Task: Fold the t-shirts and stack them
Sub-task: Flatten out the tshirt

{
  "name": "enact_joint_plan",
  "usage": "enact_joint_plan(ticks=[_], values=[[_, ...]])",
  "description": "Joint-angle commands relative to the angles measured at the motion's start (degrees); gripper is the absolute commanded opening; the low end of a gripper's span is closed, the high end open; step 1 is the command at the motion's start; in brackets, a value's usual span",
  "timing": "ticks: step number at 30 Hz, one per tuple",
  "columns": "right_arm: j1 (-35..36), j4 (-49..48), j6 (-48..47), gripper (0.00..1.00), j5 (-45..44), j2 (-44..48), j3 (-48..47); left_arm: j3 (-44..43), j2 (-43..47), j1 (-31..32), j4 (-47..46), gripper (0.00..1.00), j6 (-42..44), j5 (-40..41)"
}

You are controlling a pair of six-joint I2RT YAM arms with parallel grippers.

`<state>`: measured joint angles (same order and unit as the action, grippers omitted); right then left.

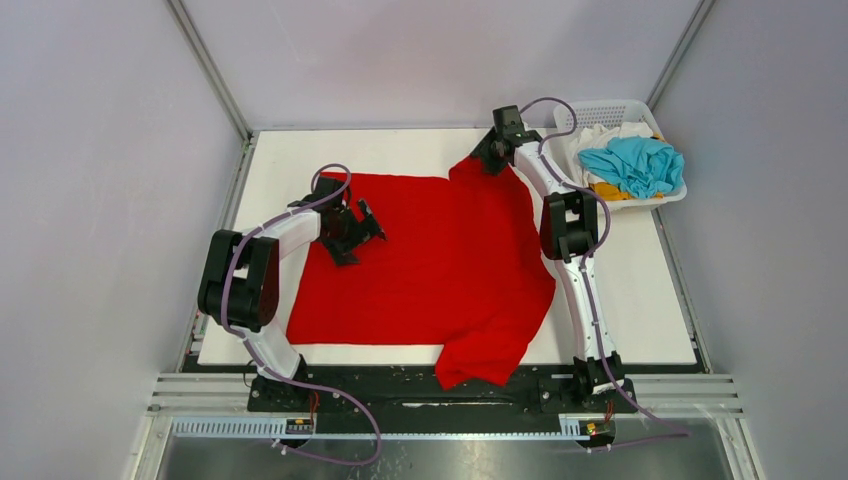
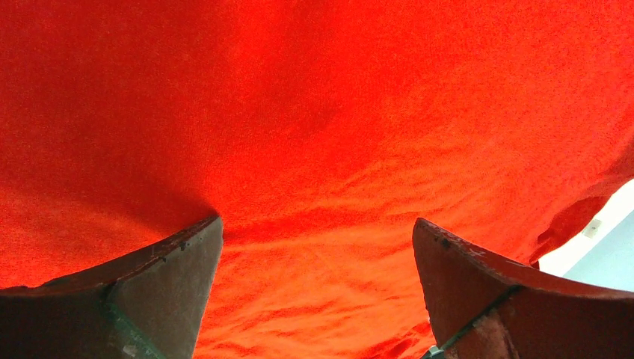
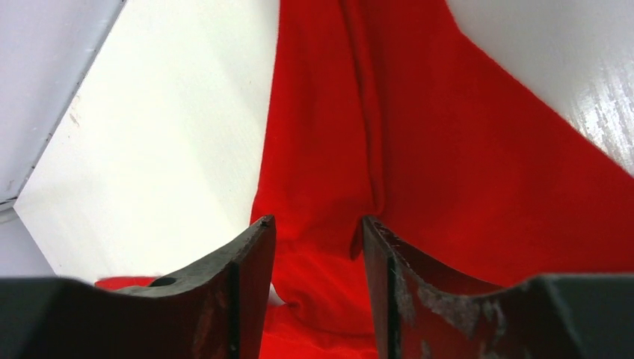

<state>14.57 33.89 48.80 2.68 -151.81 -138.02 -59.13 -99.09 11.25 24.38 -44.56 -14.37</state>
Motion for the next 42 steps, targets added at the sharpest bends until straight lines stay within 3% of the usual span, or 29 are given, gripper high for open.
enact_joint_plan(ticks=[1, 7, 15, 18, 27, 33, 36, 40, 41, 42], values=[[0.3, -1.0, 3.7, 0.52, 1.3, 0.6, 0.7, 0.7, 0.6, -0.1, 3.0, 0.99, 0.6, 0.7], [0.3, -1.1, 5.1, 0.46, 1.3, 4.4, 7.4, 0.1, 0.3, -0.1, 3.2, 0.99, 0.6, 0.6], [0.3, -0.5, 5.3, 0.18, 2.4, 3.7, 6.3, -0.3, 0.0, -0.1, 3.5, 0.99, 0.5, 0.9], [0.3, -0.7, 4.9, 0.0, 2.7, 3.9, 6.6, -0.5, -0.2, -0.1, 3.5, 0.99, 0.5, 0.7], [0.4, -10.8, 2.7, 0.0, 4.3, 9.7, 10.8, -0.7, 0.2, -0.1, 3.8, 0.99, 0.7, 0.6], [1.5, -27.6, 5.8, 0.0, 7.9, 12.0, 17.1, -1.6, -0.9, -0.1, 3.8, 0.99, 1.0, -0.4], [2.6, -30.9, 7.4, 0.0, 8.2, 7.3, 10.0, -1.8, -1.4, -0.1, 4.1, 0.99, 1.3, -0.7], [4.2, -31.8, 8.0, 0.0, 2.7, -6.4, -9.6, -1.8, -1.5, -0.1, 4.3, 0.99, 1.6, -1.1], [4.2, -31.2, 9.2, 0.05, 1.2, -9.0, -14.1, -1.8, -1.4, -0.1, 4.4, 0.99, 1.7, -1.2], [4.2, -30.9, 10.5, 0.29, 0.6, -10.2, -16.5, -1.8, -1.1, -0.1, 4.4, 0.99, 1.7, -1.5]])
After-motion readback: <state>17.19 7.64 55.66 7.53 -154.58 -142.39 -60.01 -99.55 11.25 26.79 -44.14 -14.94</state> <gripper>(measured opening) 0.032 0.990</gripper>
